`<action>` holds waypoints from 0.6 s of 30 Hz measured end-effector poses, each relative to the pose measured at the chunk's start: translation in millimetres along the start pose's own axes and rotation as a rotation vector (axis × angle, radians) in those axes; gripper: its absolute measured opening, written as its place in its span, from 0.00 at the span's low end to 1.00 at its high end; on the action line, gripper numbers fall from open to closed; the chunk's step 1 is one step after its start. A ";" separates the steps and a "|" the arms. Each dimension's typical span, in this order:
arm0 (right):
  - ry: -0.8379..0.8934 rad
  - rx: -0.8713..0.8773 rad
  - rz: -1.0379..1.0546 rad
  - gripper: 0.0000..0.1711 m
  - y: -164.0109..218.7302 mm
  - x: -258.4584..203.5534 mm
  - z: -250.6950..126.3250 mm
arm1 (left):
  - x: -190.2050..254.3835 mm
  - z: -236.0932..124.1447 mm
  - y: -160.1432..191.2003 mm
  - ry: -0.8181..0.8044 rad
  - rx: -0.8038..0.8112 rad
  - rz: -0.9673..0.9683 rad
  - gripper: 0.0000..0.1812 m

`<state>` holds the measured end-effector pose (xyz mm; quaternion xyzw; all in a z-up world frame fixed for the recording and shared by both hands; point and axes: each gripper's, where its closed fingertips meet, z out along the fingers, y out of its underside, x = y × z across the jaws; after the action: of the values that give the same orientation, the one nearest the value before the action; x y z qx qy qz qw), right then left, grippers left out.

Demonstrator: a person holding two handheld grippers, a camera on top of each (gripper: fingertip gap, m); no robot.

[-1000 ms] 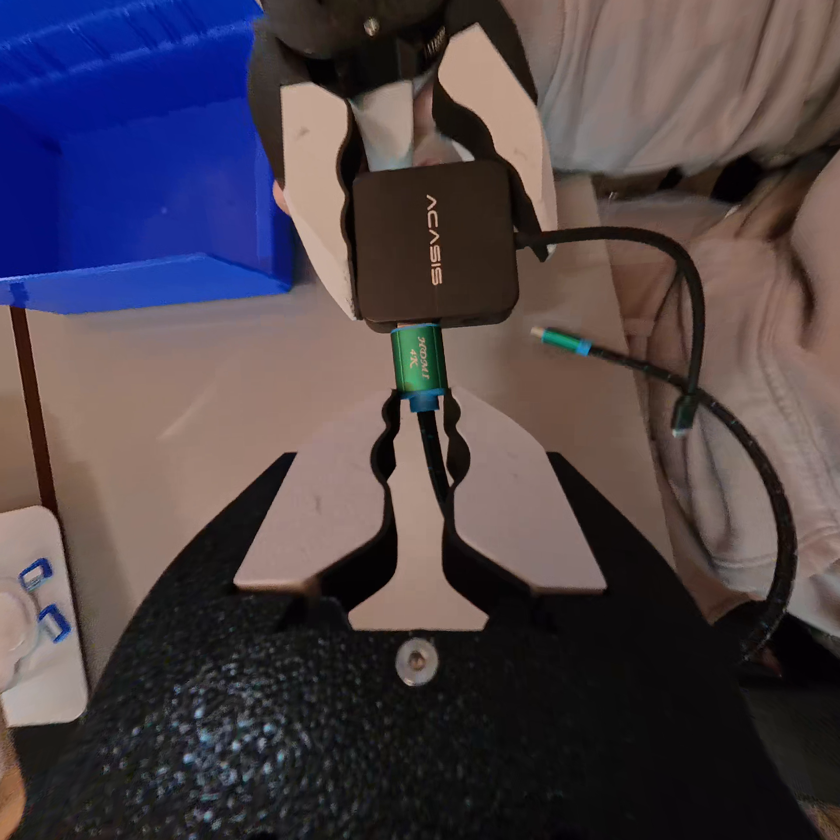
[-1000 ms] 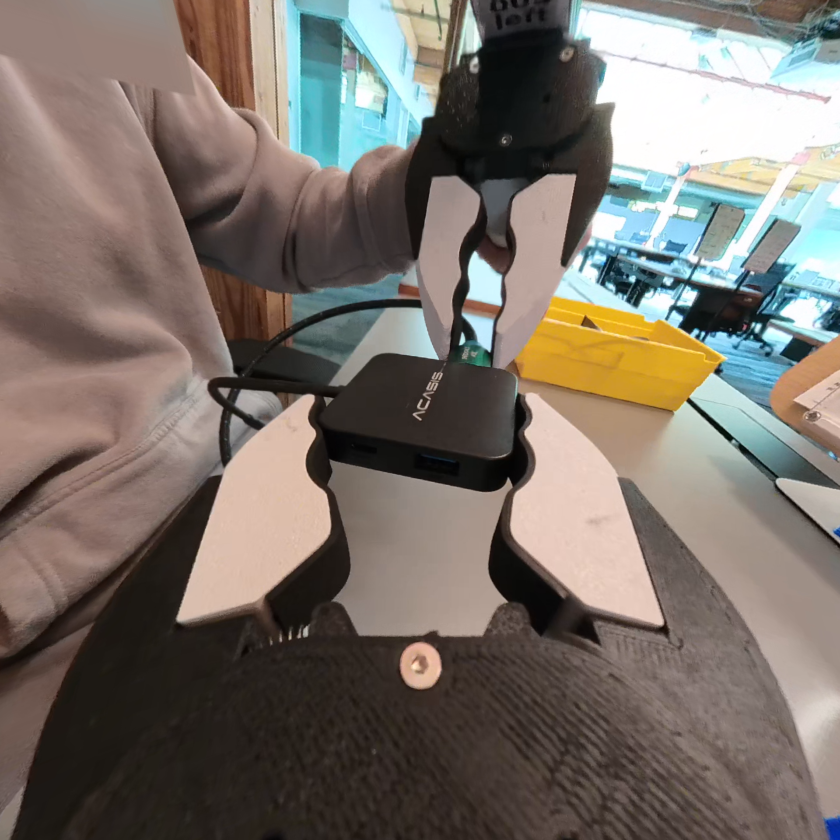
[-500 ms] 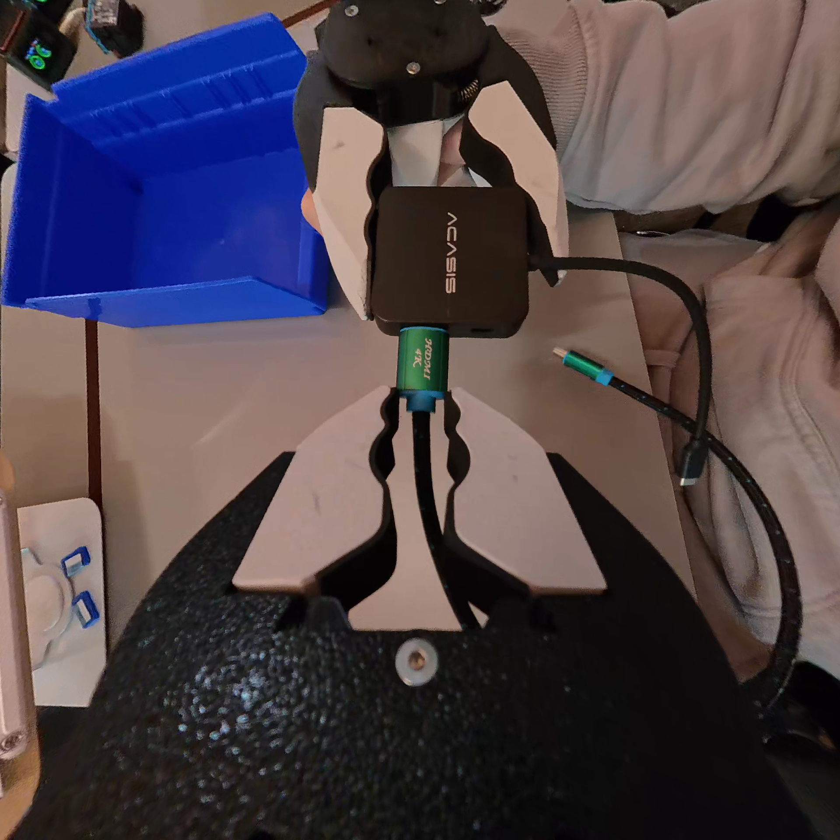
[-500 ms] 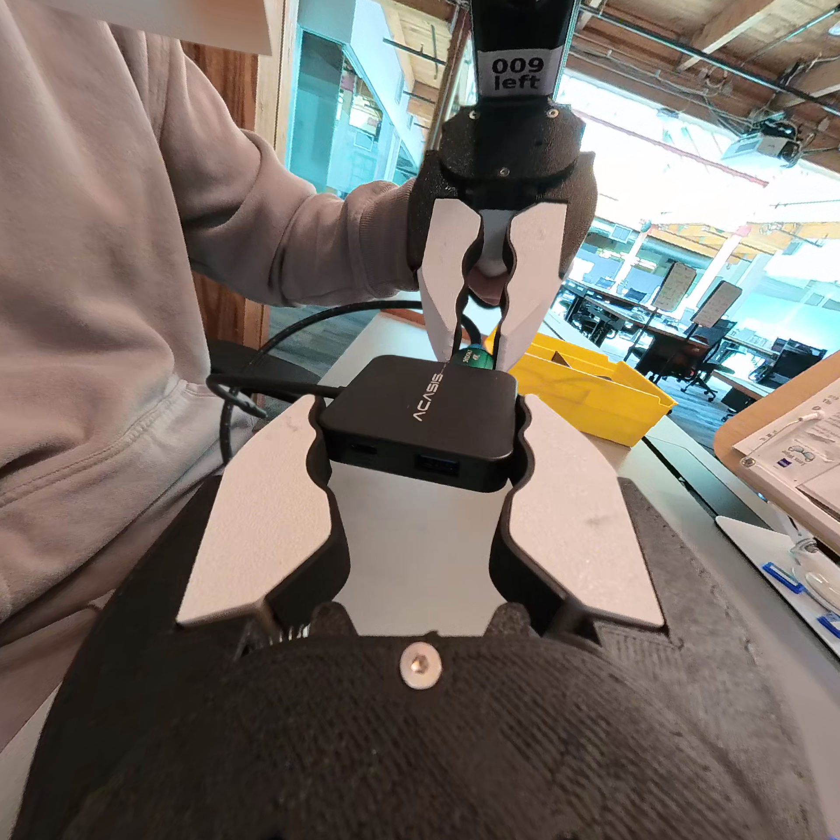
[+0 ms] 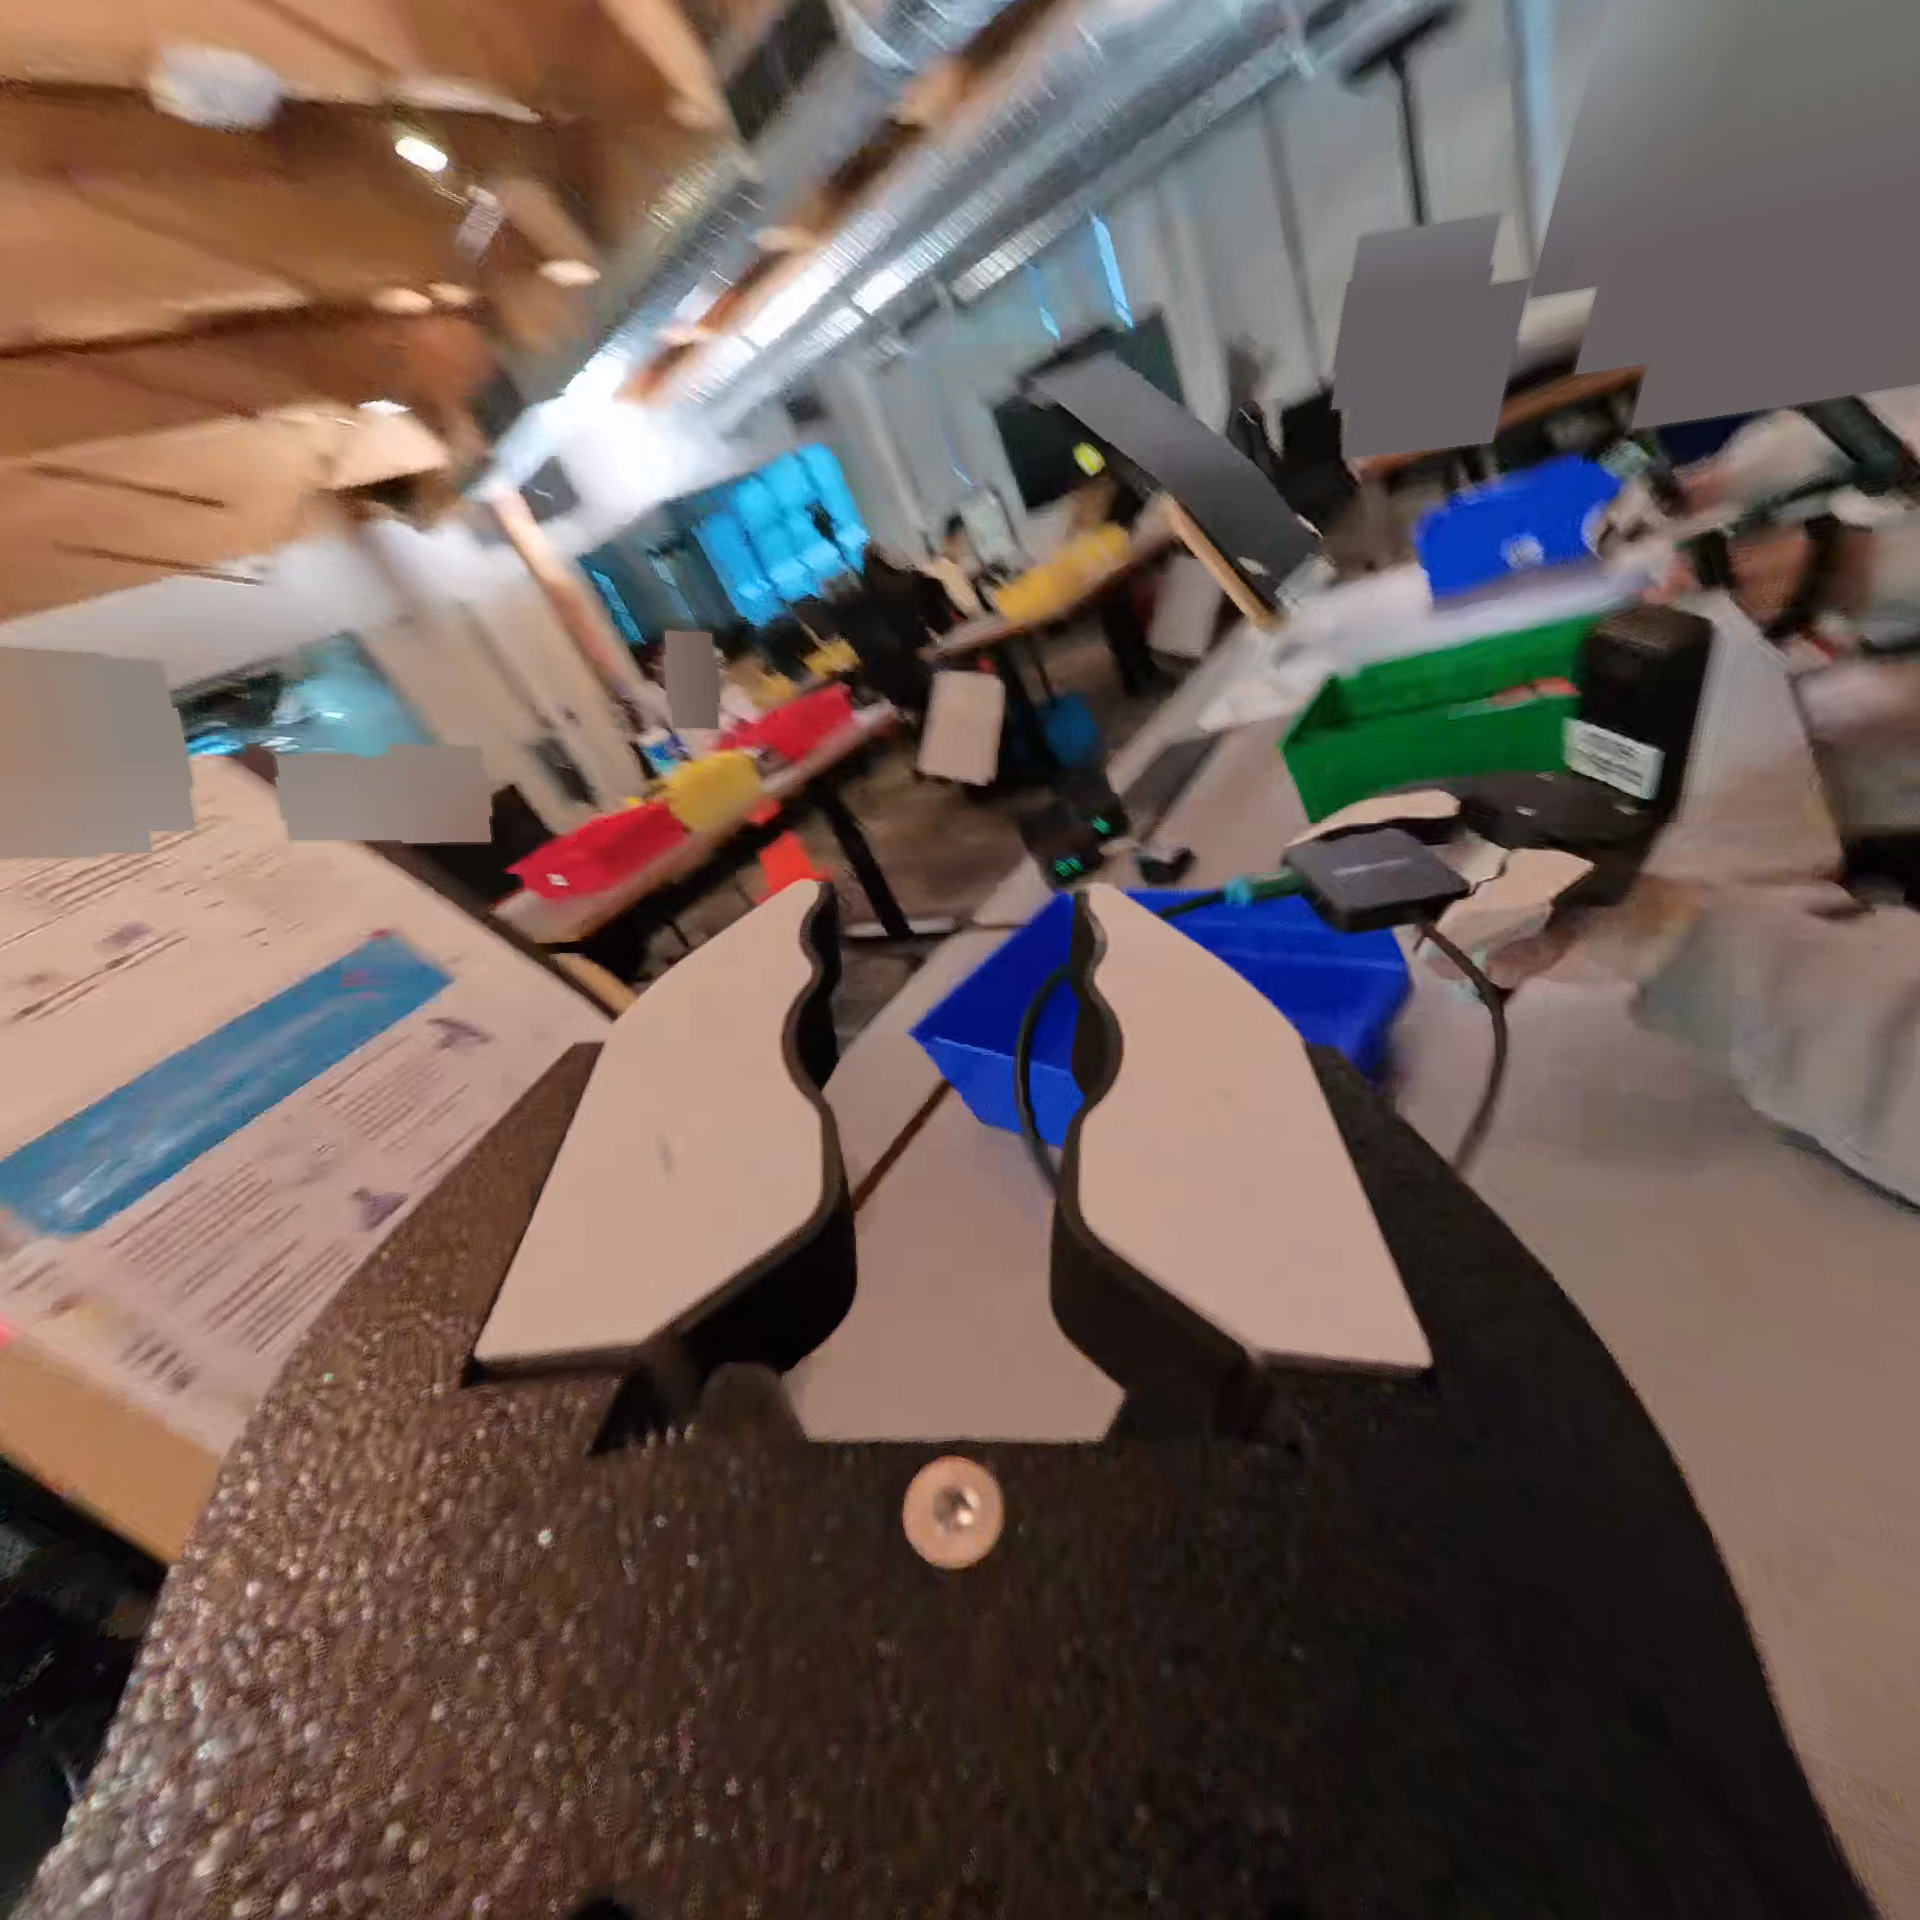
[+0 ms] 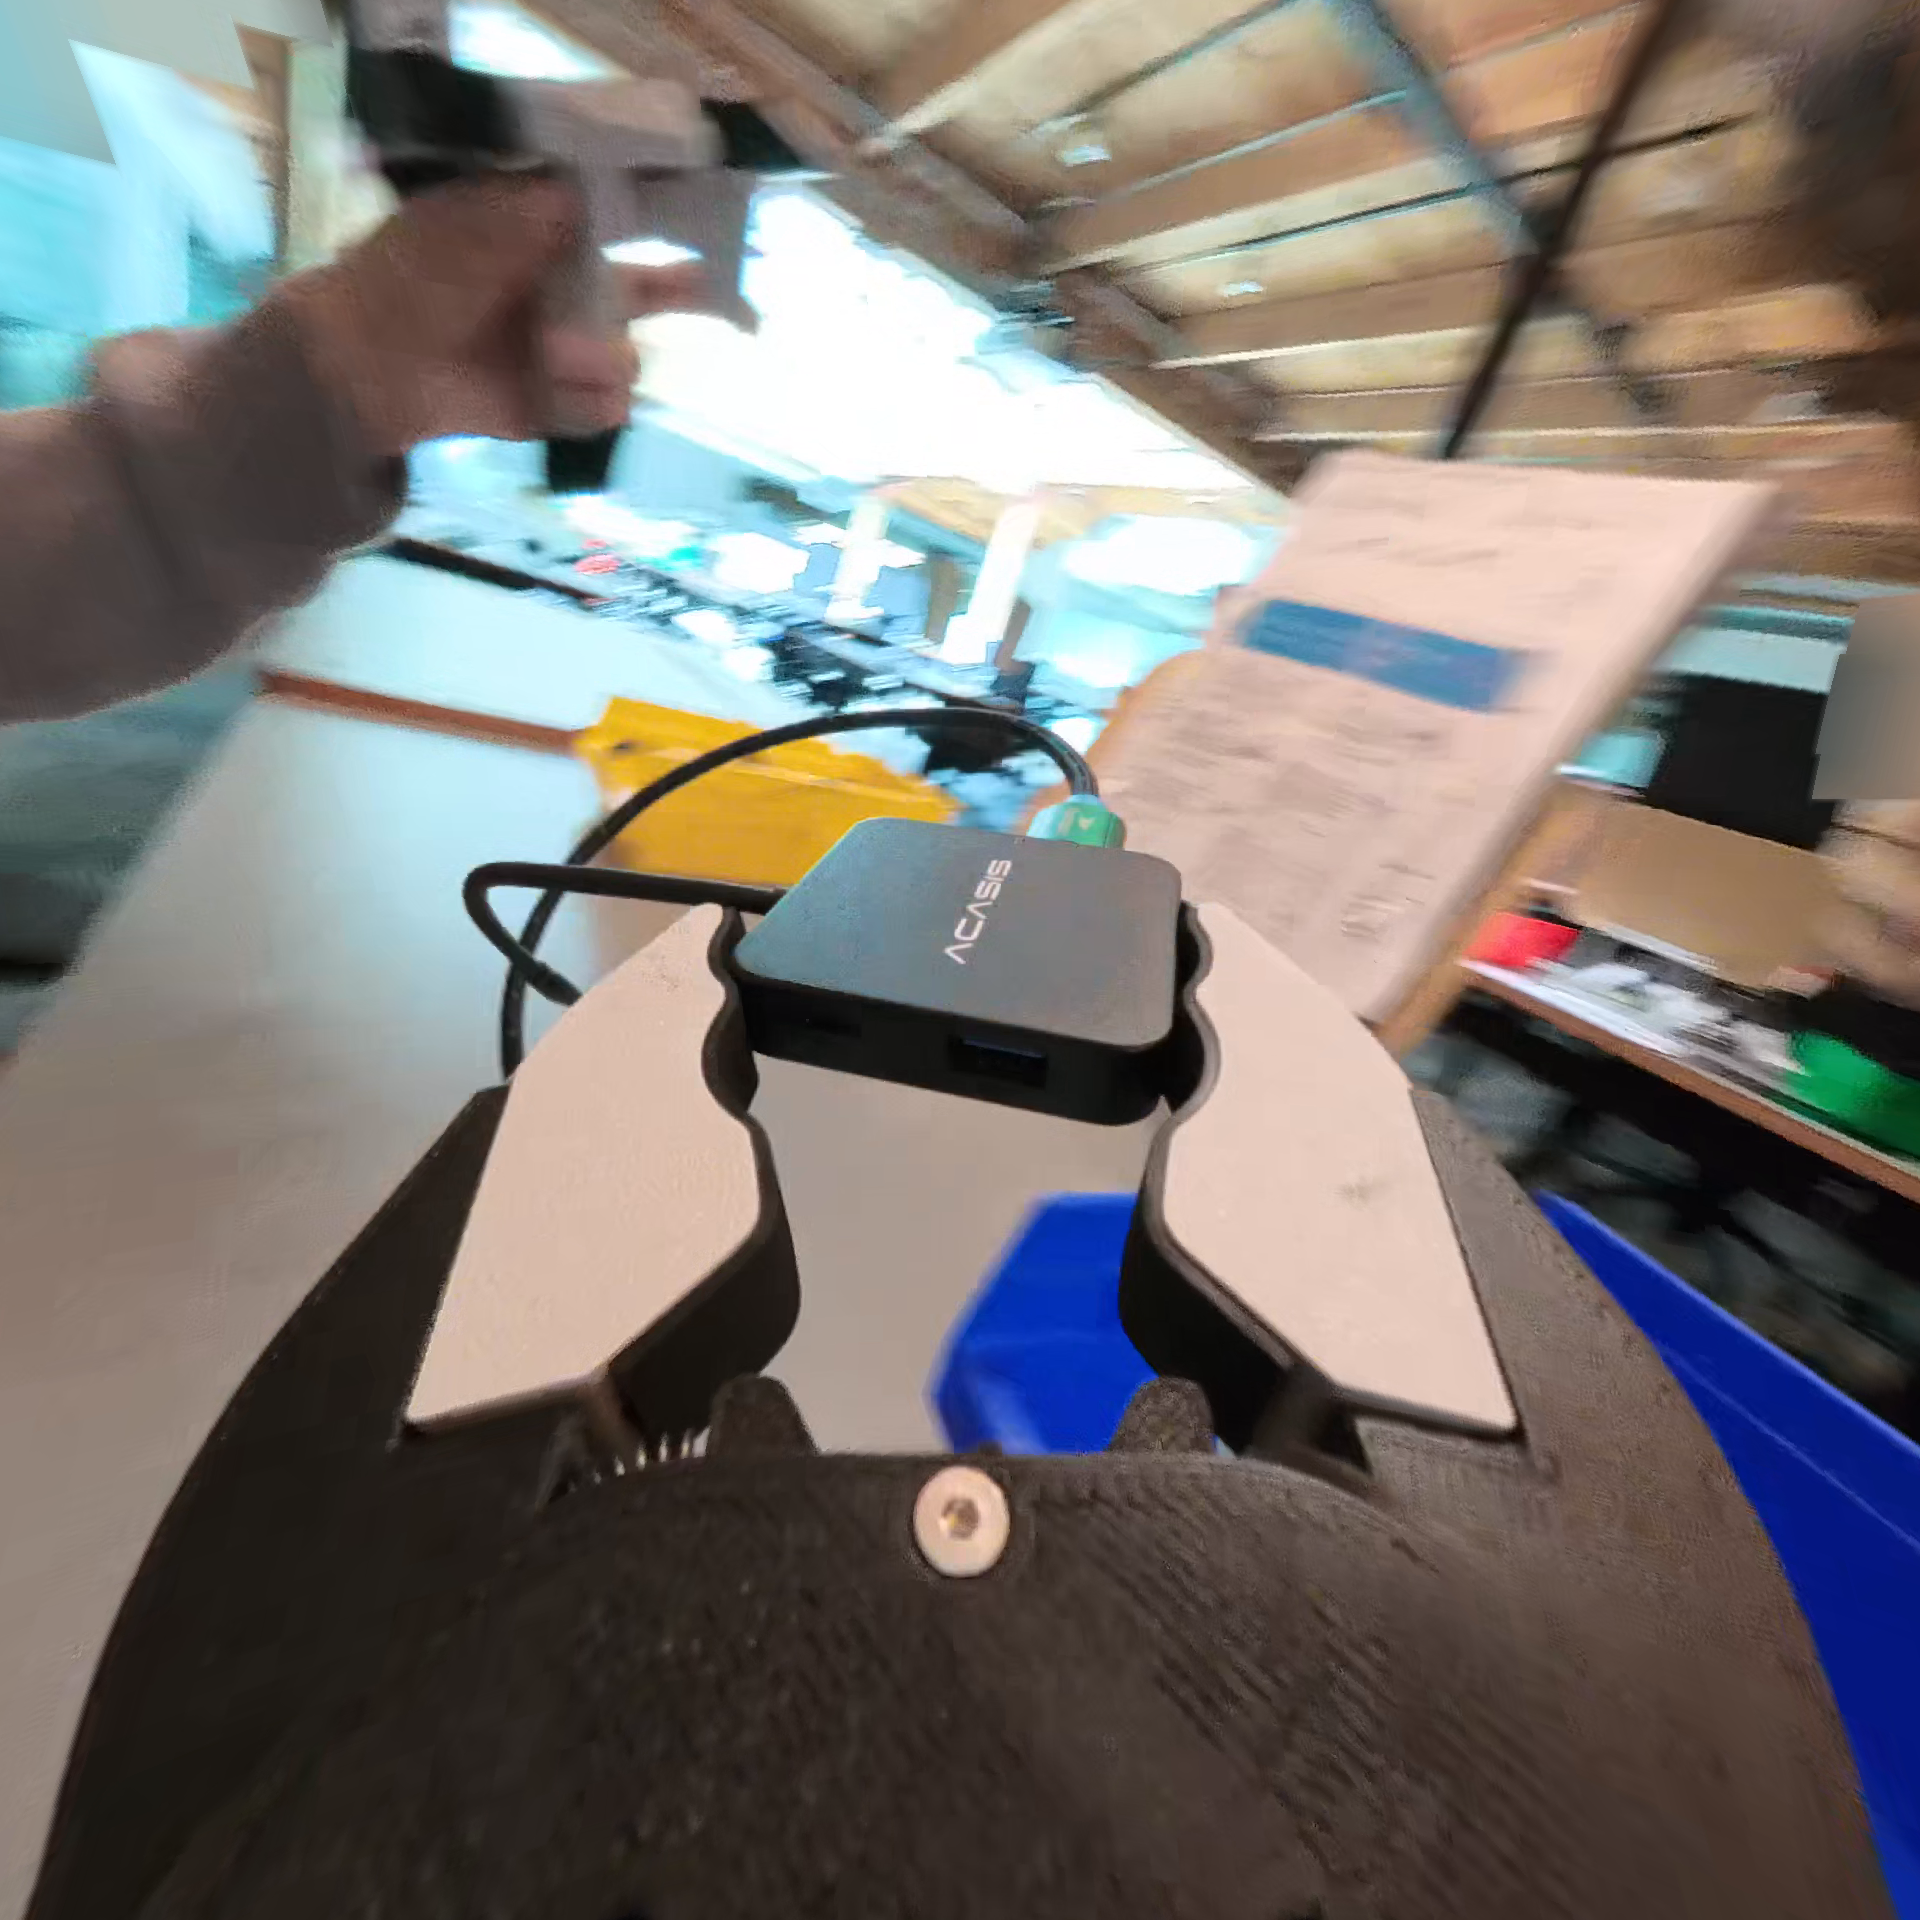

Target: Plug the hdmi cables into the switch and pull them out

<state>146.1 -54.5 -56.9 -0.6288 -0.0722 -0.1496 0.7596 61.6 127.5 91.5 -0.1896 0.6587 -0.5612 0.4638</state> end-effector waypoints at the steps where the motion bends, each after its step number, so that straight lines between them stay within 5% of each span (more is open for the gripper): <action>1: 0.131 0.021 0.006 0.46 -4.2 23.9 -14.2 | -10.3 -10.6 1.6 -0.045 0.031 -0.027 0.22; 5: 0.718 0.017 0.046 0.46 -4.9 109.0 -72.3 | -4.8 -27.0 74.2 0.001 -0.112 -0.169 0.26; 9: 1.014 -0.307 -0.030 0.46 29.9 137.8 -93.6 | 22.0 -37.0 144.4 0.070 -0.235 -0.262 0.25; 14: 0.980 -0.889 -0.218 0.45 104.2 145.0 -70.1 | 54.7 -40.3 195.4 0.175 -0.322 -0.405 0.26; 18: 0.755 -1.232 0.014 0.45 162.5 117.1 -68.6 | 61.3 -48.1 216.8 0.175 -0.390 -0.411 0.27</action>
<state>303.0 -110.8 -187.4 -0.8487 0.2969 -0.3653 0.2411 50.1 172.1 -134.2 -0.3553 0.7395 -0.5206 0.2365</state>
